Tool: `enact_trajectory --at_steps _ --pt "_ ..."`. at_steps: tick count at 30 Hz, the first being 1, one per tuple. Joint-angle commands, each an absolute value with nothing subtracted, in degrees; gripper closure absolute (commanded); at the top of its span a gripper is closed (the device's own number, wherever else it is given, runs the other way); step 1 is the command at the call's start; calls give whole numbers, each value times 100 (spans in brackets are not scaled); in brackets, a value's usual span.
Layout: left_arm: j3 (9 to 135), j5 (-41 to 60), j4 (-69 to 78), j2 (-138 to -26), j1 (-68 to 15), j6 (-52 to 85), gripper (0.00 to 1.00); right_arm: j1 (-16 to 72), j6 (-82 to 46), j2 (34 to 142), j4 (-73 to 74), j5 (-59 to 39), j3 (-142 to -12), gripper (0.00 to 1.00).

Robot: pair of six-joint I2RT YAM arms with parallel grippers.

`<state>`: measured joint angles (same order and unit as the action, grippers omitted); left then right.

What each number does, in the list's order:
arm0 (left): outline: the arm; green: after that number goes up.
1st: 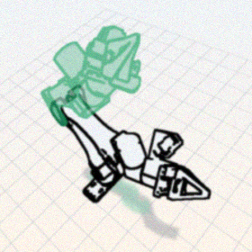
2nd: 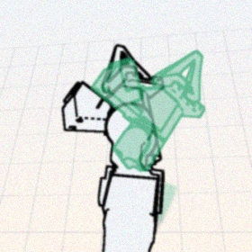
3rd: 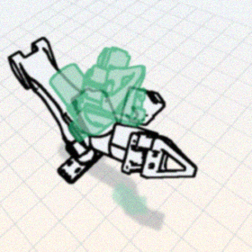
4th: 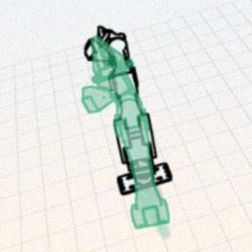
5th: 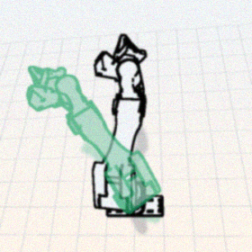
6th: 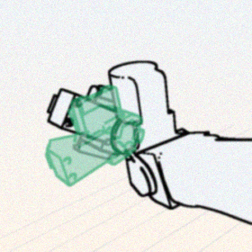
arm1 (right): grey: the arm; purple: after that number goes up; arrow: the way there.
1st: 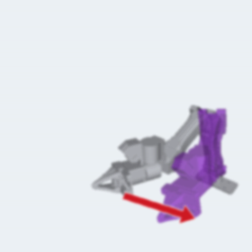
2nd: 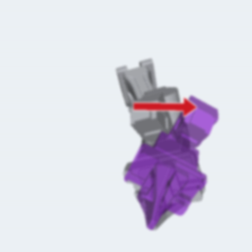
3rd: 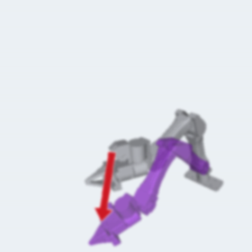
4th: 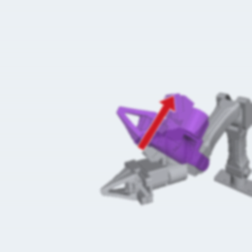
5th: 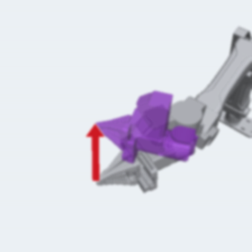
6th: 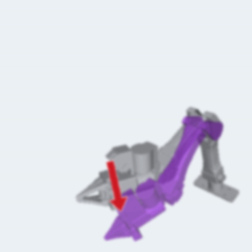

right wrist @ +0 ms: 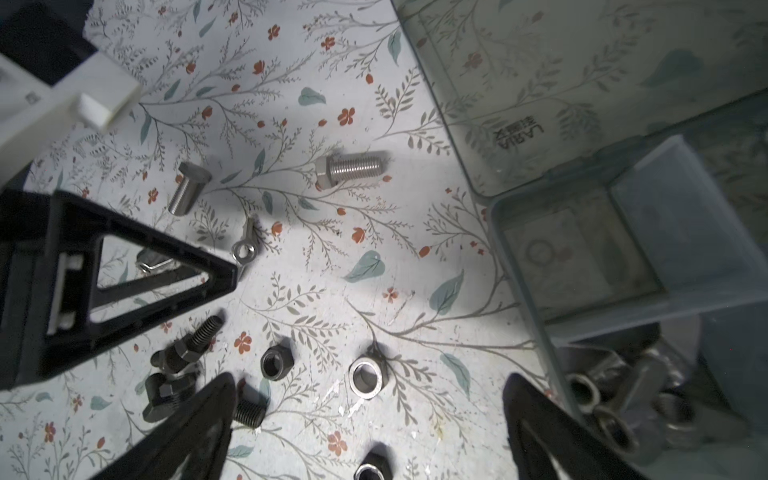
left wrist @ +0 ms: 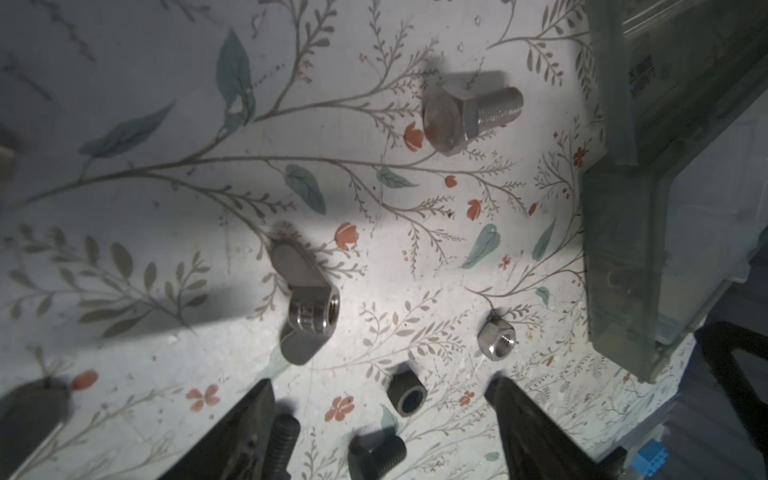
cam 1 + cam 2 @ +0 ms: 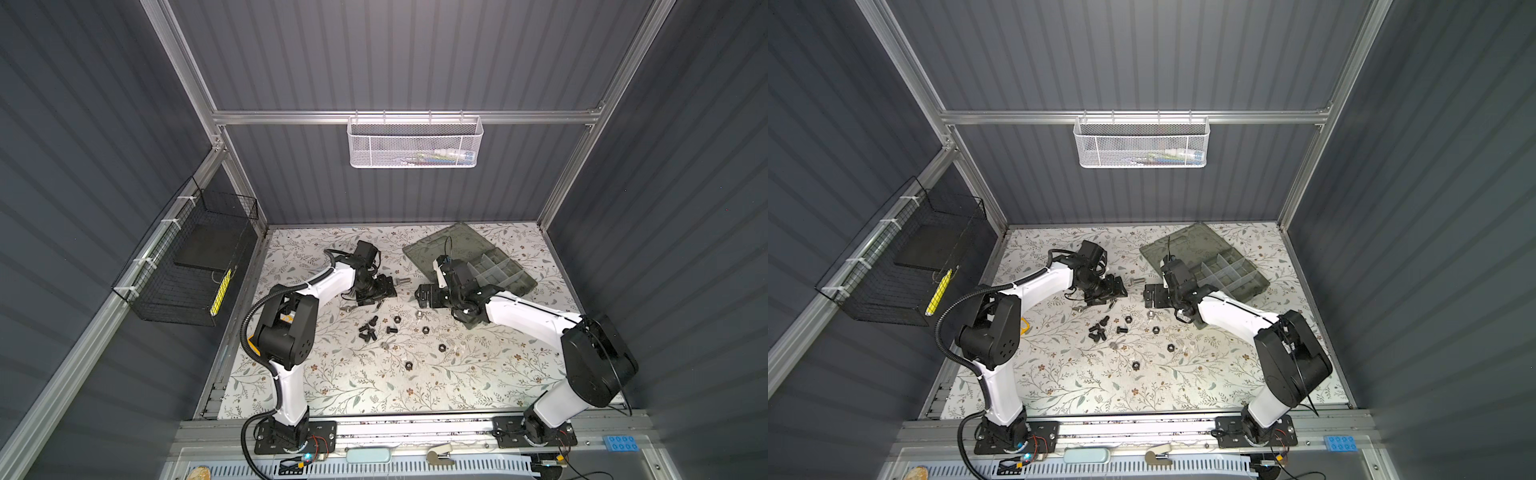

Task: Sort the screws and nuts into containers
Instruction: 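Move both grippers back over the parts pile, then lower the left gripper and grasp a silver wing nut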

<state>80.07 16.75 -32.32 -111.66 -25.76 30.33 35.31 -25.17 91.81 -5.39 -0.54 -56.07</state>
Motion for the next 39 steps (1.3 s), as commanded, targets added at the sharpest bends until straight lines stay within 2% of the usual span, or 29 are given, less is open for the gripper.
enact_trajectory --at_steps 1,3,13,23,29,39 --pt "7949 1376 -2955 -11439 -2512 2840 23 3656 -2382 9202 -188 40 -5531 1" --pt "7980 1295 -2908 -11558 -2492 2800 30 3695 -2423 9171 -84 0 -5456 1" --pt "7690 1111 -2433 -11715 -2461 2859 47 3930 -2473 9207 529 32 -5073 1" --pt "7070 1254 -2013 -11605 -2470 3102 49 3942 -2584 9310 449 59 -5146 1" --pt "6917 1066 -2273 -11439 -2469 3090 49 3929 -2481 9325 397 351 -5138 1" --pt "6650 982 -2268 -11258 -2487 2962 52 3931 -2521 9090 460 278 -5021 1"
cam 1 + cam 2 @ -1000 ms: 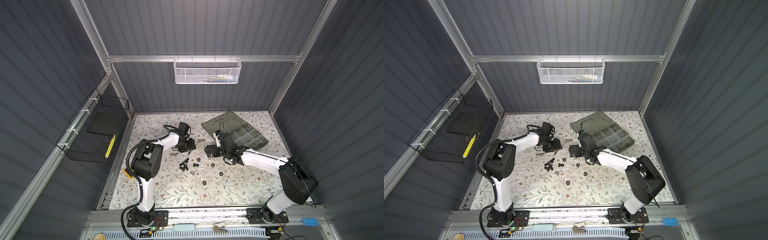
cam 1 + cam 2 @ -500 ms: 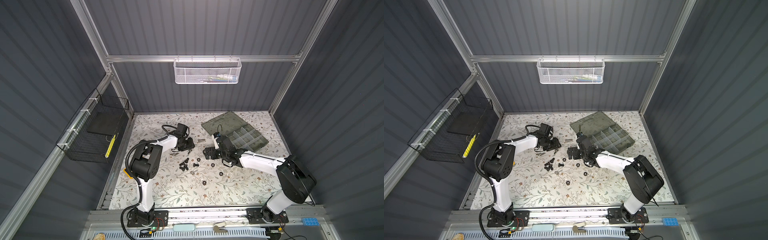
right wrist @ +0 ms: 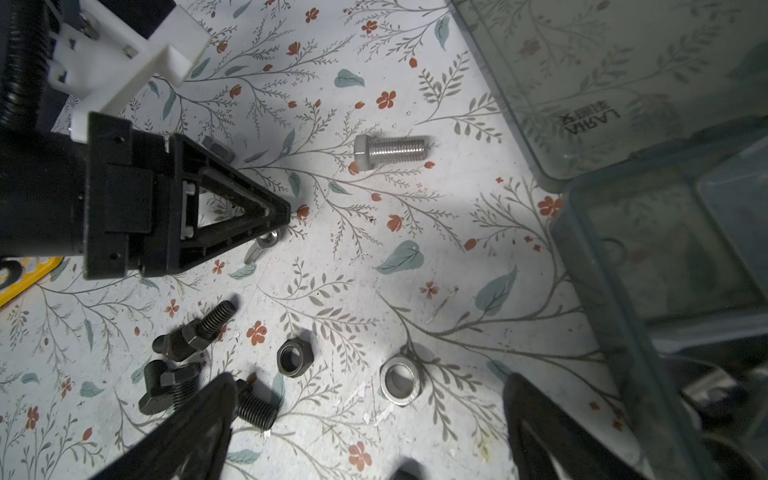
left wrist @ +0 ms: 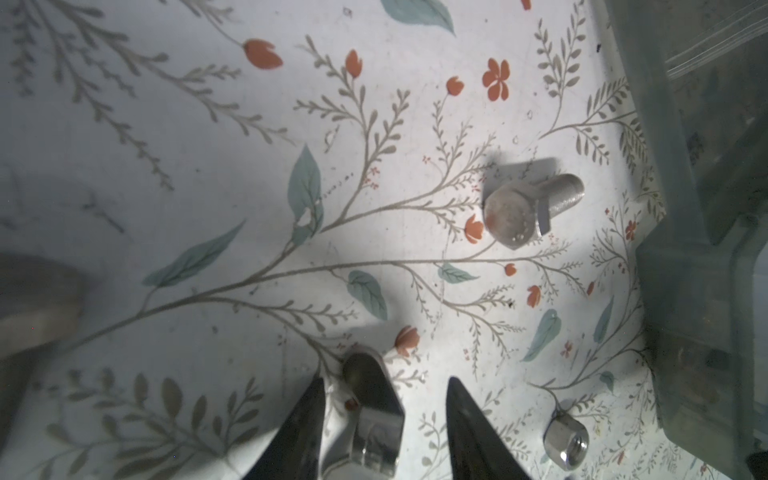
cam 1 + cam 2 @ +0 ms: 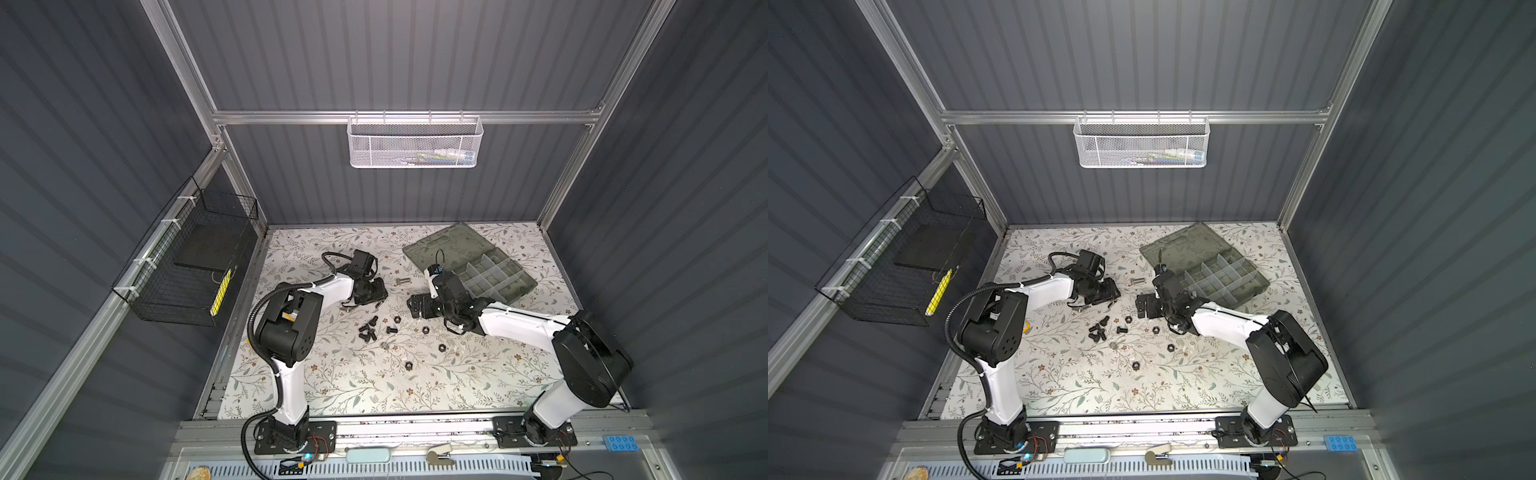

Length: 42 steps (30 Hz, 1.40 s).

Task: Sort the screws and nuts into containers
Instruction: 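Lower the left gripper and grasp a silver wing nut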

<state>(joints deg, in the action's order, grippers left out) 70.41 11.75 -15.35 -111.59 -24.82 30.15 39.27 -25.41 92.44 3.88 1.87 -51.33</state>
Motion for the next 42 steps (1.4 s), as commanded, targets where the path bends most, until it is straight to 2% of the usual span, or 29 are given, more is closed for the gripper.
enact_trajectory --at_steps 1,14,17,20,24,29,42 --pt "6575 1011 -2206 -11231 -2495 2983 53 3929 -2530 9086 534 306 -4977 1" --pt "6724 879 -2016 -11561 -2761 3005 60 3929 -2654 8851 714 257 -4758 1" --pt "6716 884 -1936 -11585 -2768 3029 64 3929 -2642 8833 712 281 -4755 1" --pt "6613 857 -1866 -11512 -2769 3041 73 3929 -2641 8827 712 333 -4746 1" --pt "6462 770 -1823 -11366 -2777 3002 76 3920 -2658 8829 736 394 -4729 1" --pt "6420 621 -1896 -11165 -2816 2870 86 3911 -2665 8798 760 489 -4696 1" --pt "7007 362 -2190 -11043 -3281 2738 88 3802 -2628 8521 807 942 -4499 1"
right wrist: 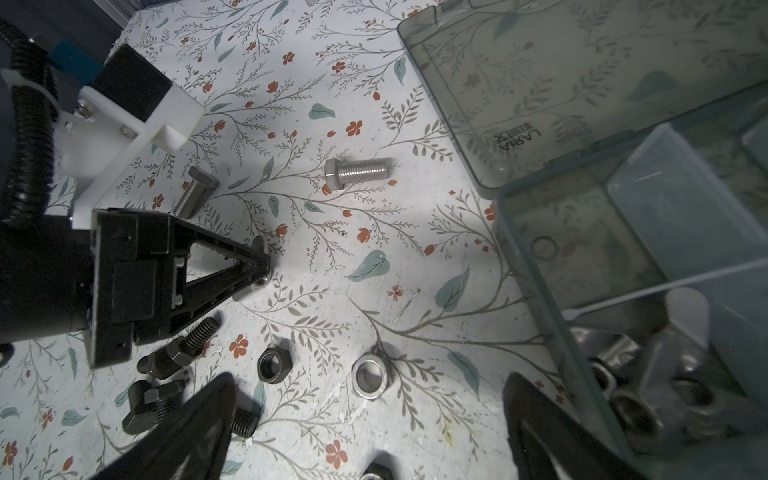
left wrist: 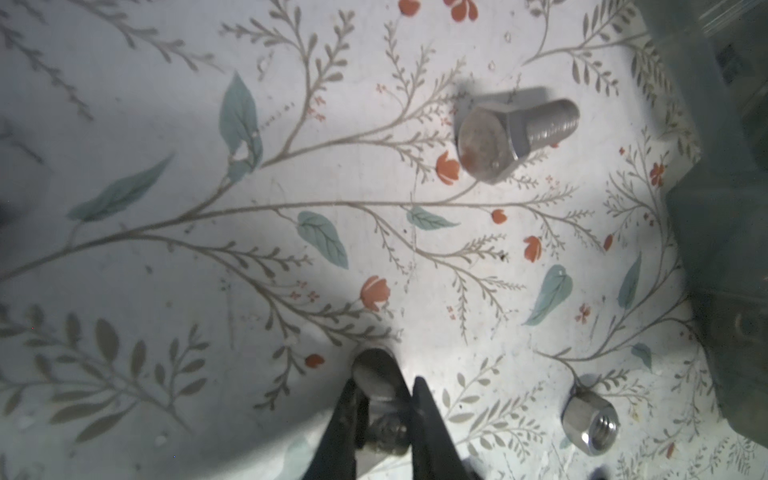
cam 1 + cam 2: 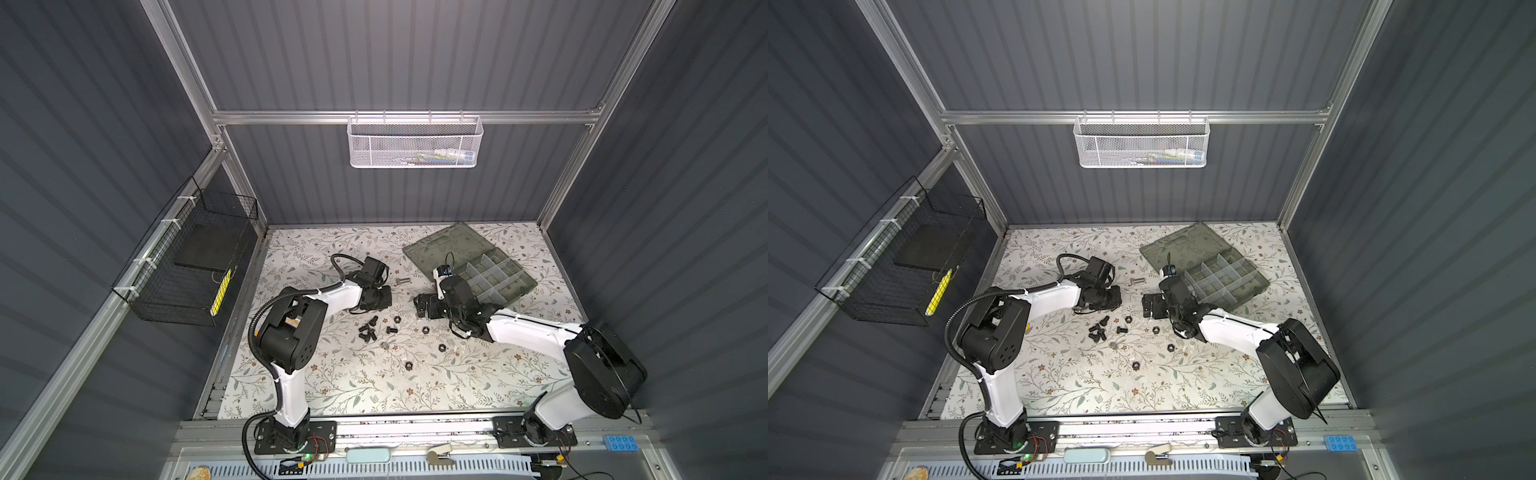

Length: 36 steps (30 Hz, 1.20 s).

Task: Sort the screws and nuts into containers
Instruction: 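Lower the left gripper and grasp a silver wing nut, then release the wing nut into the compartment with left gripper while right gripper nears box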

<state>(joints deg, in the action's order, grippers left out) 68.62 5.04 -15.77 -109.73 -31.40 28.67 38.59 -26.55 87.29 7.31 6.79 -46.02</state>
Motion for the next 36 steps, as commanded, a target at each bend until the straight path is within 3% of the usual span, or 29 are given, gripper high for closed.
enact_trajectory --at_steps 1,27,36 --pt "7078 336 -2234 -11039 -3318 2735 88 3772 -2633 8463 832 976 -4459 1" --pt "8033 579 -2341 -10830 -3652 3030 89 3013 -3075 7397 1112 991 -3737 1" --pt "9478 637 -2339 -11494 -4205 3145 89 2669 -3216 6452 1306 1483 -3178 1"
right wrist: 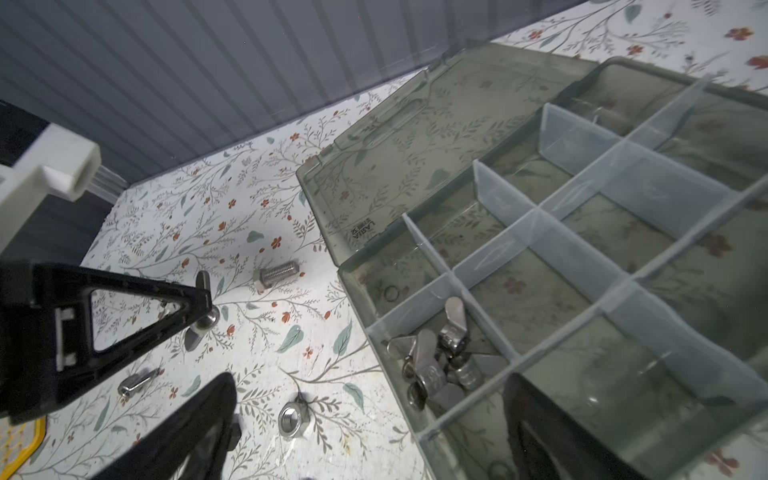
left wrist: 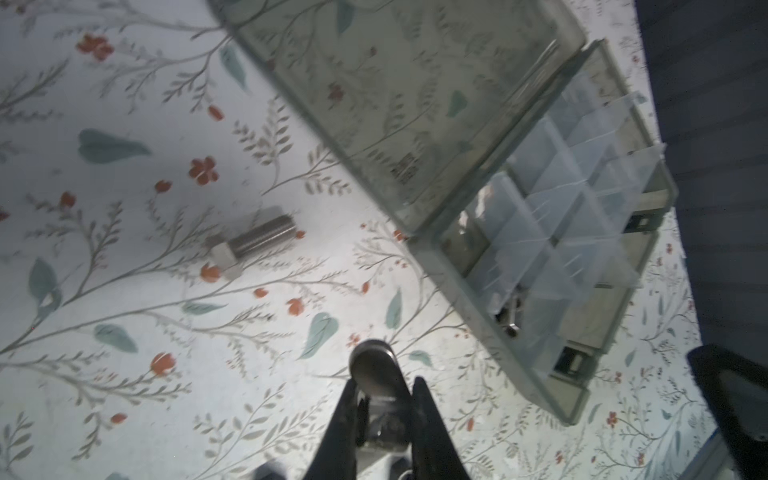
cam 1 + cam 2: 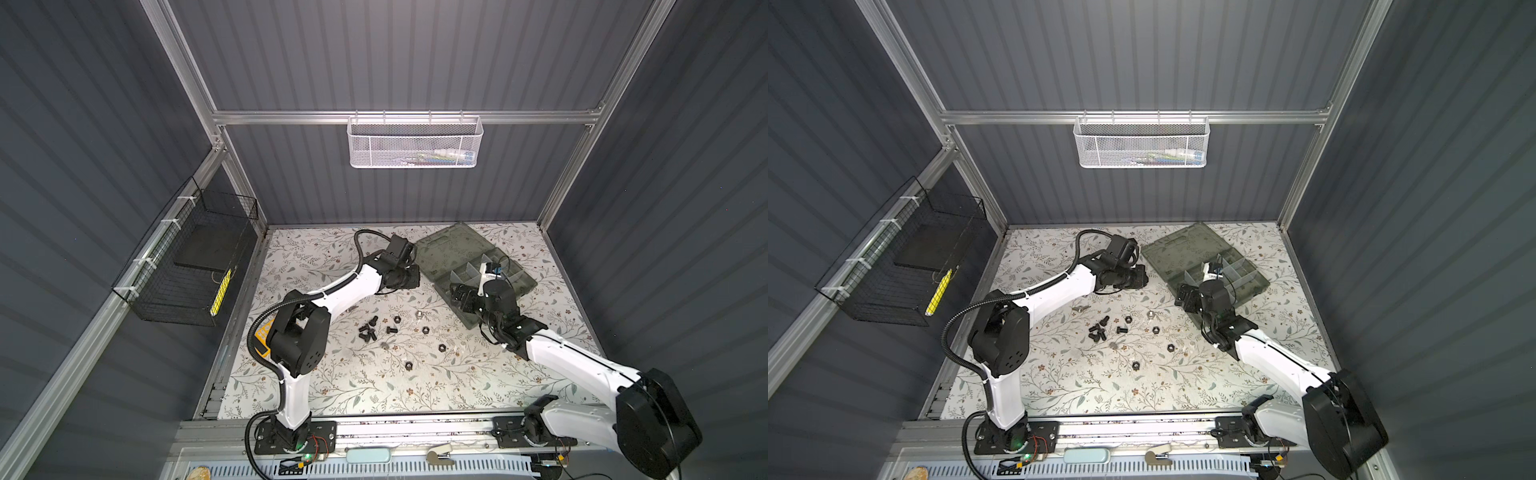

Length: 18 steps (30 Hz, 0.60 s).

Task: Sort the screws and nuts into containers
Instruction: 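Release the wing nut into the compartment with left gripper while right gripper nears box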

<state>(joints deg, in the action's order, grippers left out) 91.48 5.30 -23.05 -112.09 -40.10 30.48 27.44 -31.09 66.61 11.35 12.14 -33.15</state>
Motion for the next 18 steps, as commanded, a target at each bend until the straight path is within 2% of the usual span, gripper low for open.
enact_trajectory --at_steps 1,18 --pt "9618 642 -2301 -11605 -4283 3169 89 2639 -3241 6307 1326 1509 -3123 1" --pt "10842 878 -1555 -12964 -5068 3458 88 2356 -3689 5208 1494 2078 -2450 1"
